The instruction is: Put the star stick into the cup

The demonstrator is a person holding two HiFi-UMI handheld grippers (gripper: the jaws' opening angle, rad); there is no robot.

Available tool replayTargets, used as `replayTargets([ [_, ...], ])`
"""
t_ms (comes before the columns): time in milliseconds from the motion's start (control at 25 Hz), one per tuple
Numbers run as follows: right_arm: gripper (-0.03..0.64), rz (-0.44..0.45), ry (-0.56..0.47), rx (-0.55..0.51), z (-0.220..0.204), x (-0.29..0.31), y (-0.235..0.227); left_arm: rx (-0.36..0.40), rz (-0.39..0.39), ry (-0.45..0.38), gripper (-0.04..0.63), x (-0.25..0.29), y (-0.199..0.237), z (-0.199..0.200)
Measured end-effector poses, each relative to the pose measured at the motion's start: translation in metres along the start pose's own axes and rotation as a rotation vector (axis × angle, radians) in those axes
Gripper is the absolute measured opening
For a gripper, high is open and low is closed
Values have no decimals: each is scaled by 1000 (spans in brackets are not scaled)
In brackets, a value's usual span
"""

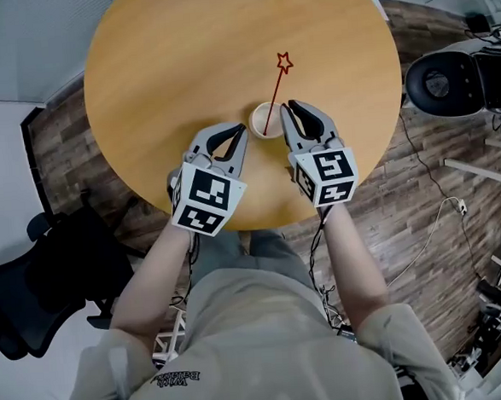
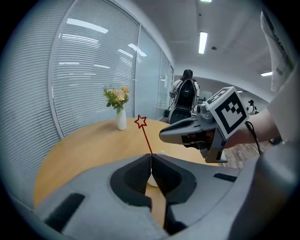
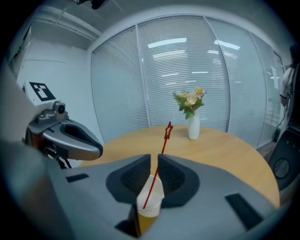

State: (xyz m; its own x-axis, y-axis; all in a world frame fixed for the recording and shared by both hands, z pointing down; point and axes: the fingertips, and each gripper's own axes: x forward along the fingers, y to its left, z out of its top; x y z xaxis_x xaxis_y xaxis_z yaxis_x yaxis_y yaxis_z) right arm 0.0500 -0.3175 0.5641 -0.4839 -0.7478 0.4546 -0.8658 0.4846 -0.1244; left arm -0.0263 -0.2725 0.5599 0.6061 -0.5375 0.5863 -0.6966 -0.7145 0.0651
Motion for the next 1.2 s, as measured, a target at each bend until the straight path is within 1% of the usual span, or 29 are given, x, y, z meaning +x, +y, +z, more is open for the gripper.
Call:
replayTargets([
  [120, 34, -3, -36, -8, 18, -13, 1, 19, 15, -30, 22, -10, 0, 17],
  [320, 34, -6, -119, -37, 59, -45, 8, 72, 49, -114, 22, -39, 1, 62],
  [480, 34, 25, -161, -71, 92, -70, 20, 102, 73, -174, 21, -64, -1, 93],
  [680, 32, 44, -252, -93, 135, -108, 30, 142, 97, -239, 21, -93, -9, 125],
  [800, 34, 55, -308, -109, 159, -135, 40, 161, 112, -277, 22, -114, -17, 140],
  [960, 32, 111, -385, -97, 190, -175, 59, 200, 130, -323, 21, -140, -26, 158],
  [1120, 32, 133, -440, -135, 213, -212, 75, 238, 140, -357, 22, -166, -36, 170],
  [1200, 32, 143, -454, -155, 221, -226, 82, 269, 138, -380, 22, -177, -43, 177],
])
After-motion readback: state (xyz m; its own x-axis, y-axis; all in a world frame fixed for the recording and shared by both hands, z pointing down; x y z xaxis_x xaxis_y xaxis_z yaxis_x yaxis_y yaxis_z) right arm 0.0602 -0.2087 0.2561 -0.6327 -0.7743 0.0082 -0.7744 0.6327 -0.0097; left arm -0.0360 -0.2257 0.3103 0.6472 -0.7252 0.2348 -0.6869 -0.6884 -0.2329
